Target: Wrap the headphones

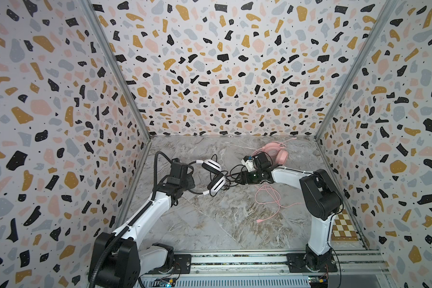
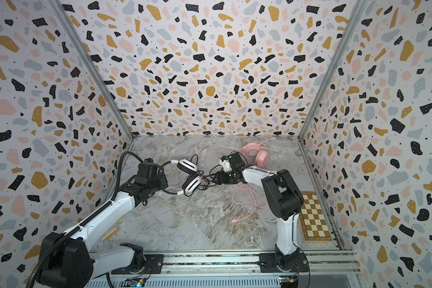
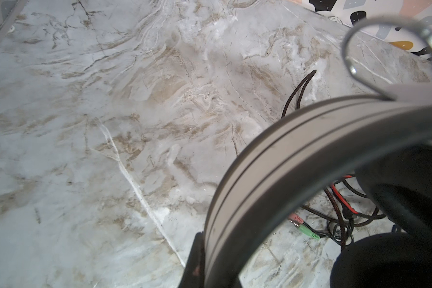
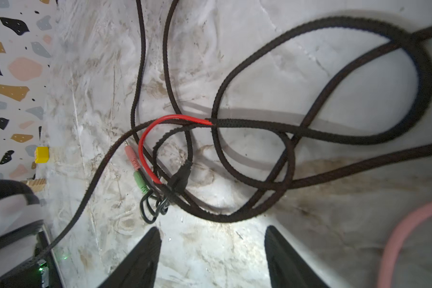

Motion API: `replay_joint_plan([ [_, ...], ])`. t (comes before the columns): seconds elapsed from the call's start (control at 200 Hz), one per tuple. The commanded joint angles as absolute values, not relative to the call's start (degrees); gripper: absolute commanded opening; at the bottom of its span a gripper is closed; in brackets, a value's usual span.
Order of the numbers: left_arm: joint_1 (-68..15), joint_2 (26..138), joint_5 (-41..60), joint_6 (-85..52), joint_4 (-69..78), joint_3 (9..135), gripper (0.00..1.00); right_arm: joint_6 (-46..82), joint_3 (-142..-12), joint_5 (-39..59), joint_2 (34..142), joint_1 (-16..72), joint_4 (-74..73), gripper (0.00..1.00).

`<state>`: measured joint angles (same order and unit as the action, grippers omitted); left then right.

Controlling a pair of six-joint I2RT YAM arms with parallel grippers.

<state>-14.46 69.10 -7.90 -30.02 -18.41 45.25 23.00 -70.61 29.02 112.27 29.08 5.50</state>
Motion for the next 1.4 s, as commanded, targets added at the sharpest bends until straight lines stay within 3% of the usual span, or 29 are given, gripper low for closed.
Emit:
replay_joint_plan([
  [0.0,-14.2,67.4,-6.3,-30.1,-14.7,45.5,0.00,25.7,-70.7,31.4,112.8,28.8,1.3,0.64],
  [0.11,-14.2,67.2,-6.0,-29.9,-14.6,45.2,0.00,26.6,-71.3,32.7,114.0,28.7,0.0,0.58],
  [0.541,-14.2,65.7,-6.2,-29.5,-14.7,44.2,0.00,26.5,-73.8,30.9,118.3,27.2,-0.1,0.54],
  [0.606,-14.2,65.6,-6.1,-29.5,-14.6,44.1,0.00,26.3,-74.7,30.9,118.6,26.7,0.5,0.49],
  [0.716,-14.1,65.5,-6.1,-29.5,-14.2,43.8,0.00,26.2,-75.0,31.0,118.2,26.4,0.4,0.31],
  [0.971,-14.1,65.7,-5.8,-29.6,-13.7,43.5,0.00,26.1,-75.2,32.3,117.1,25.2,0.1,0.07],
  [1.131,-14.1,65.2,-5.9,-29.2,-13.9,43.4,0.00,26.2,-75.2,33.5,114.2,24.4,-0.5,0.01],
  [1.397,-14.1,65.4,-4.2,-28.9,-13.4,43.0,0.00,27.2,-78.7,35.3,104.6,24.0,-1.1,0.00],
])
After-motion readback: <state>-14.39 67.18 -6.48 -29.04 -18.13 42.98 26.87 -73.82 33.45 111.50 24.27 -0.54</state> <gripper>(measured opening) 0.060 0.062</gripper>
